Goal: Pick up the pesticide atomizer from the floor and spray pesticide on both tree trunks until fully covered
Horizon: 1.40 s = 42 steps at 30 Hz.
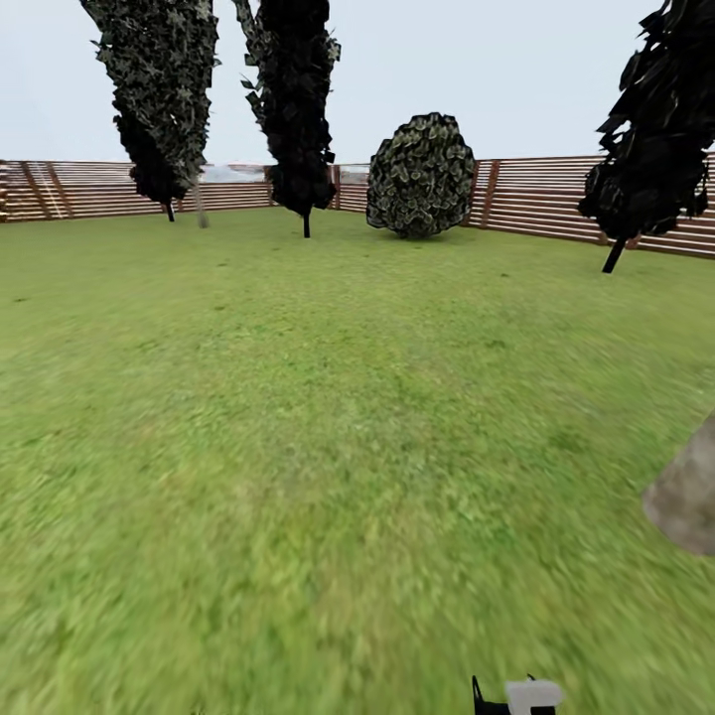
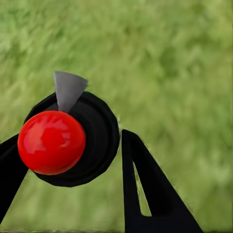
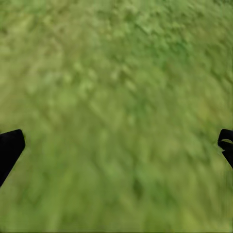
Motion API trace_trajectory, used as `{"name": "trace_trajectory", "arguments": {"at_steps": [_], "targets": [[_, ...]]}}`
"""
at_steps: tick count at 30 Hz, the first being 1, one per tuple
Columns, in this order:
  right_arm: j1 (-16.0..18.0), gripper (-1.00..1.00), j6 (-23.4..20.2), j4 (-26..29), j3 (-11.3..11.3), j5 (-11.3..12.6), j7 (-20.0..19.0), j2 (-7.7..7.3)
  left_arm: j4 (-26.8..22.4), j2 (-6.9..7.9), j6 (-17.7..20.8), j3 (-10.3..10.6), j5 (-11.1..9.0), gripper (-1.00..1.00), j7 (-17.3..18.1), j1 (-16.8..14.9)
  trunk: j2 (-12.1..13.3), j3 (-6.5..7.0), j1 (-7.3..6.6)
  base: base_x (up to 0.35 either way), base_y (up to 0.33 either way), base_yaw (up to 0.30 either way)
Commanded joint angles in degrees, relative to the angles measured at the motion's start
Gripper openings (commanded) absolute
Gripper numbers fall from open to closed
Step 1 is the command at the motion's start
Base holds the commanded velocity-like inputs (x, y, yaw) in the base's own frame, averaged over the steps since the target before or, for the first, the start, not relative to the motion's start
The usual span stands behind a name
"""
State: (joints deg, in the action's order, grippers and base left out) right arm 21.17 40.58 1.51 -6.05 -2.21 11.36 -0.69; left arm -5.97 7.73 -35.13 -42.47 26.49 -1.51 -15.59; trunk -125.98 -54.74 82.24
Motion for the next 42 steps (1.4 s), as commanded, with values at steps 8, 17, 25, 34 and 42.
{"name": "trace_trajectory", "arguments": {"at_steps": [8,17,25,34,42], "targets": [[0.02,1.00,0.02,-0.02,-0.46,-0.25,0.60,-0.01,0.08,0.01,-0.21,-0.42,0.58,-1.00,-0.16,-0.06,-0.02,-0.05,-0.01,0.000,0.000,0.282],[0.02,1.00,0.02,-0.02,-0.47,-0.25,0.60,-0.01,0.08,0.01,-0.21,-0.33,0.58,-1.00,-0.07,-0.06,-0.02,-0.05,-0.01,0.000,0.000,0.282],[0.02,1.00,0.02,-0.02,-0.47,-0.25,0.60,-0.01,0.08,0.01,-0.21,-0.41,0.58,-1.00,-0.15,-0.06,-0.02,-0.05,-0.01,-0.059,0.124,0.282],[0.02,1.00,0.02,-0.02,-0.47,-0.25,0.60,-0.01,0.08,0.01,-0.21,-0.43,0.57,-1.00,-0.16,-0.06,-0.02,-0.05,-0.01,-0.145,0.277,0.285],[0.02,1.00,0.02,-0.02,-0.47,-0.25,0.60,-0.01,0.08,0.01,-0.21,-0.42,0.58,-1.00,-0.16,-0.06,-0.02,-0.05,-0.01,-0.070,0.118,0.286]]}}
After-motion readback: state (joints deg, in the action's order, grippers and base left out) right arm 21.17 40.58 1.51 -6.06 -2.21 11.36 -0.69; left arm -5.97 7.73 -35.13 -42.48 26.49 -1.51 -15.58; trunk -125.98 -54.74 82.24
